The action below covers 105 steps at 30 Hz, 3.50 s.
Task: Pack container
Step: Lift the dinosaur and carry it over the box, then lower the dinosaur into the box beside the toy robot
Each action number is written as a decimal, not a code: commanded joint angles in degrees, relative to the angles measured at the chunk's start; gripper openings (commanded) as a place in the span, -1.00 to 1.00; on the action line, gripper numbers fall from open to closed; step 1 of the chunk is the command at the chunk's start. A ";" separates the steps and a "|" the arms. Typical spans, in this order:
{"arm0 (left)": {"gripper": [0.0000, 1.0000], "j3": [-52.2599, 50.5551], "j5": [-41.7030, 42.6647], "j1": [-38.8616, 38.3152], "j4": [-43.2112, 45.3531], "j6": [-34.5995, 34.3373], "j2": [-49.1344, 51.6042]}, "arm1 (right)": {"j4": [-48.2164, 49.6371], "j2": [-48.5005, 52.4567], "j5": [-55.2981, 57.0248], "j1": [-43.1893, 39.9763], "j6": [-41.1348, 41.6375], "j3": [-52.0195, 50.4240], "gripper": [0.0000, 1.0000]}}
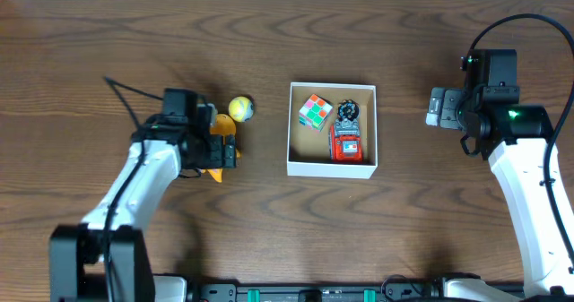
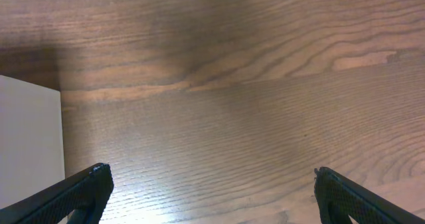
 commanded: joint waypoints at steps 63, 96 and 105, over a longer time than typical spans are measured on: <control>-0.88 3.93 -2.97 -31.39 19.80 20.11 0.98 | 0.02 -0.11 0.37 -0.48 1.03 0.63 0.99; 0.36 3.93 3.39 -32.61 25.79 14.49 -6.12 | 0.02 -0.11 0.37 -0.48 1.03 0.63 0.98; -0.53 3.93 3.37 -35.10 33.24 14.51 -1.95 | 0.02 -0.11 0.37 -0.48 1.05 0.63 0.98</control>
